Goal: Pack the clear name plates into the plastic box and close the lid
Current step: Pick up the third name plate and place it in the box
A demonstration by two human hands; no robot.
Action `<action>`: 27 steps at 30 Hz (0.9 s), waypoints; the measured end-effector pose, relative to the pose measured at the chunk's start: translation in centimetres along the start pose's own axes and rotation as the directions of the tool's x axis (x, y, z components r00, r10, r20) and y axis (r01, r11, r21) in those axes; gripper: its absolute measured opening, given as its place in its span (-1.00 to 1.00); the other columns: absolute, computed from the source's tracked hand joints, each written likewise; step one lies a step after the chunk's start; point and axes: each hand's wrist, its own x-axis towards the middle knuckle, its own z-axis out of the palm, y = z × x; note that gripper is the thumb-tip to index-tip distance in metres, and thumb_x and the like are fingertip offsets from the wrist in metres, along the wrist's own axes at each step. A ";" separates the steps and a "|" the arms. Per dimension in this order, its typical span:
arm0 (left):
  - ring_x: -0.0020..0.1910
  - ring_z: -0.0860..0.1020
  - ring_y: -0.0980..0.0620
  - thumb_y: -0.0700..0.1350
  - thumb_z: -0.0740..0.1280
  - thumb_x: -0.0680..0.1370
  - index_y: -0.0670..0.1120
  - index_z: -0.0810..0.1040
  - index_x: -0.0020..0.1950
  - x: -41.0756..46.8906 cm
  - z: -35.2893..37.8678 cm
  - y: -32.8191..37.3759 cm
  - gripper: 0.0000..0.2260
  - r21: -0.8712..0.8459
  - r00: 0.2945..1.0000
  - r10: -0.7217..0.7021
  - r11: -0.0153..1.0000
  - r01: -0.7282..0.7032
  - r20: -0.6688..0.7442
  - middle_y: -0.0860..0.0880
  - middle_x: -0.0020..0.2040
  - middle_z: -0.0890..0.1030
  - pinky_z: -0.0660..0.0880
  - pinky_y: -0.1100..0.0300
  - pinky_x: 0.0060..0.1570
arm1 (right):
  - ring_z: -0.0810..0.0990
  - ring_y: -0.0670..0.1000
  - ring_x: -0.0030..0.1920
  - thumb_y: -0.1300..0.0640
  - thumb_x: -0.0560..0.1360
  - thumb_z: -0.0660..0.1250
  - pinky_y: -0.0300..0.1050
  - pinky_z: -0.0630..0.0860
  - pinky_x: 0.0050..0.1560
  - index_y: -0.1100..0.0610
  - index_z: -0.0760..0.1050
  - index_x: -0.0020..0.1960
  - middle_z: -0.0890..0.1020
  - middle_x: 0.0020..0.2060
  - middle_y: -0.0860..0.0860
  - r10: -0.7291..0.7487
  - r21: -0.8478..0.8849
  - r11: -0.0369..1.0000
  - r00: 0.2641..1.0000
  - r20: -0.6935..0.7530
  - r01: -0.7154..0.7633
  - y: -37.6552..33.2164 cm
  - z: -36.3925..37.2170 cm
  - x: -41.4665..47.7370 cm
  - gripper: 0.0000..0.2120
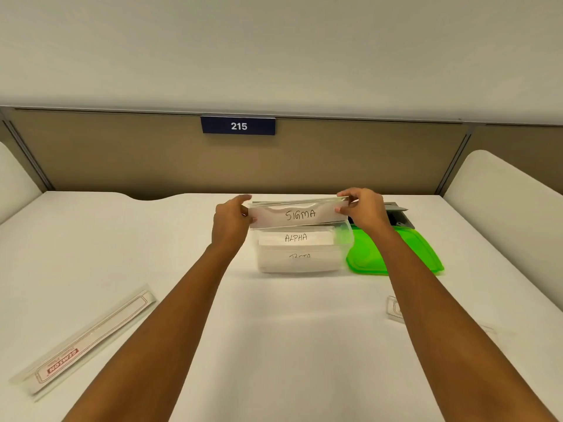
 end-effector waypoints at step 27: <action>0.21 0.50 -0.10 -0.02 0.46 0.44 -0.12 0.61 0.22 8.6 6.6 -1.0 -0.62 0.750 0.947 0.158 0.579 -0.320 0.281 -0.10 0.21 0.60 0.36 0.09 0.23 | 0.58 0.20 0.14 0.15 0.42 0.46 -0.08 0.51 0.08 0.15 0.58 0.18 0.62 0.11 0.18 0.070 -0.542 0.833 0.949 0.306 0.113 3.4 4.3 7.4 -0.66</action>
